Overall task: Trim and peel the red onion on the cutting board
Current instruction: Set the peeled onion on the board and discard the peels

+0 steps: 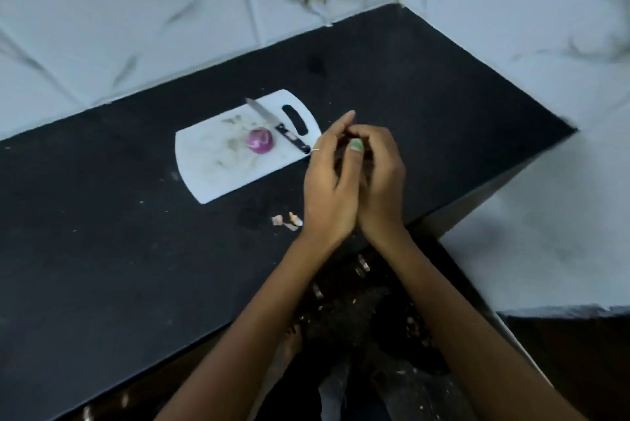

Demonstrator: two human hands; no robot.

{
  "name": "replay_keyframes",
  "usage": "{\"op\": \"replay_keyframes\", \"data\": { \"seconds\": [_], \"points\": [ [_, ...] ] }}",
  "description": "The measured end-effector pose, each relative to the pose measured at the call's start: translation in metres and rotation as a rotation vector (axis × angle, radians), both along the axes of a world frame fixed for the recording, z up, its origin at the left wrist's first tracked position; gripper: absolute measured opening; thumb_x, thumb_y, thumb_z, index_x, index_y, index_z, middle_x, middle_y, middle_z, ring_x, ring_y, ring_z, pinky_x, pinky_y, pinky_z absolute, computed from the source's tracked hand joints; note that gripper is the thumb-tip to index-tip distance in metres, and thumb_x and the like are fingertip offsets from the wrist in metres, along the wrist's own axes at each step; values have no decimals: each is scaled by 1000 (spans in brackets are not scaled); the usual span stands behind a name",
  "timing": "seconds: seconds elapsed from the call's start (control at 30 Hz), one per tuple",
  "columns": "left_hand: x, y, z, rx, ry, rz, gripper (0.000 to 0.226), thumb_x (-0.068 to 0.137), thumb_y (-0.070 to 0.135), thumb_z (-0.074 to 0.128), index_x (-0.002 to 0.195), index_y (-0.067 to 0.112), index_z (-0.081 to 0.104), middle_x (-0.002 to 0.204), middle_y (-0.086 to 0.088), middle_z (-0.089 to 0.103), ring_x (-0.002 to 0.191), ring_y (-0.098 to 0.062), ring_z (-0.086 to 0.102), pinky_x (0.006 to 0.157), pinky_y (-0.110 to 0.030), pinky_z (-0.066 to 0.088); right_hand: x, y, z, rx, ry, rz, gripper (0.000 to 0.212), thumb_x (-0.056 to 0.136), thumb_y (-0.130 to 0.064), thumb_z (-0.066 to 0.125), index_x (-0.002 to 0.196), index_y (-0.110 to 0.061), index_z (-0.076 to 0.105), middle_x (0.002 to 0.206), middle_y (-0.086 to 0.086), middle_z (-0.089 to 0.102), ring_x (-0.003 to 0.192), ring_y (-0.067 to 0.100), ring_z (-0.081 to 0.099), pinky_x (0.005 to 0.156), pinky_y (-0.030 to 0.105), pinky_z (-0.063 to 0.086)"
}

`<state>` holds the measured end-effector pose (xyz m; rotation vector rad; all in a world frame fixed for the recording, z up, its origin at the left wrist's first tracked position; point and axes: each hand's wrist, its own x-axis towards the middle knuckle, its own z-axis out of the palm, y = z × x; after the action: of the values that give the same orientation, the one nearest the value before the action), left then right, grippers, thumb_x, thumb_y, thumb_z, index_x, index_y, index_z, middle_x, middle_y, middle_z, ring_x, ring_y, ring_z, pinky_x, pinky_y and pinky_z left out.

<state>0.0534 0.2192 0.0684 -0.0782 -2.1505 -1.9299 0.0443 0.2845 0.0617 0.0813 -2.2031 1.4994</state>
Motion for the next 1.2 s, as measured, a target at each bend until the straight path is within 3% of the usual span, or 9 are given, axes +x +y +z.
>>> {"op": "replay_keyframes", "data": {
  "seconds": [0.13, 0.33, 0.5, 0.67, 0.73, 0.8, 0.9, 1.03, 1.2],
  "points": [
    [-6, -62, -8, 199, -112, 128, 46, 92, 37, 34, 135, 29, 48, 141, 7, 50, 131, -2, 43, 113, -31, 32, -12, -50, 4, -152, -93, 115, 39, 90, 8, 41, 120, -8, 60, 114, -1, 61, 107, 5, 59, 93, 18, 46],
    [-16, -119, -67, 161, -246, 183, 51, 98, 42, 25, 138, 22, 47, 138, 7, 51, 129, -6, 46, 113, -33, 32, -28, -83, -43, -65, -328, 158, 41, 91, 7, 39, 124, -7, 59, 126, 6, 61, 120, 13, 54, 103, 22, 41],
    [-3, -132, -105, 188, -343, 178, 58, 96, 48, 21, 137, 18, 49, 137, 3, 54, 127, -5, 48, 113, -30, 33, -30, -76, -92, 351, -506, 180, 39, 99, -13, 40, 137, -7, 47, 146, 9, 44, 139, 22, 33, 112, 31, 26],
    [-4, -126, -111, 250, -348, 187, 68, 88, 59, 24, 135, 19, 50, 137, 5, 54, 127, 0, 47, 105, -17, 34, -6, -86, -115, 791, -451, 346, 72, 91, -54, 12, 149, -12, 25, 159, 9, 13, 148, 26, -1, 117, 37, -4],
    [-5, -124, -111, 274, -354, 184, 65, 90, 54, 24, 136, 16, 50, 137, 5, 54, 127, 0, 47, 103, -13, 34, 2, -89, -121, 882, -380, 381, 65, 93, -45, 19, 146, -9, 31, 156, 15, 23, 147, 32, 9, 118, 40, 3],
    [-6, -122, -110, 322, -355, 175, 63, 90, 50, 25, 135, 14, 50, 136, 3, 55, 127, -3, 48, 105, -16, 35, 5, -89, -126, 948, -286, 392, 51, 93, -30, 32, 135, -3, 48, 143, 19, 45, 139, 38, 34, 114, 44, 27],
    [-9, -118, -107, 356, -363, 171, 64, 90, 50, 24, 131, 11, 54, 133, -1, 58, 125, -7, 51, 106, -21, 37, 6, -77, -134, 966, -124, 462, 39, 87, -14, 43, 114, 2, 65, 120, 19, 65, 118, 37, 58, 93, 44, 53],
    [-12, -115, -107, 358, -376, 185, 65, 92, 49, 20, 129, 10, 57, 130, -2, 61, 121, -9, 55, 104, -19, 39, 7, -57, -127, 958, 33, 468, 31, 84, -11, 48, 101, 1, 71, 105, 15, 71, 103, 29, 67, 88, 33, 55],
    [-13, -116, -106, 375, -385, 188, 66, 95, 50, 18, 128, 8, 57, 127, -3, 62, 118, -9, 58, 99, -15, 41, 24, -62, -126, 1025, -33, 412, 34, 74, -3, 64, 106, 8, 67, 109, 21, 69, 105, 34, 66, 86, 38, 57]
  ]
}}
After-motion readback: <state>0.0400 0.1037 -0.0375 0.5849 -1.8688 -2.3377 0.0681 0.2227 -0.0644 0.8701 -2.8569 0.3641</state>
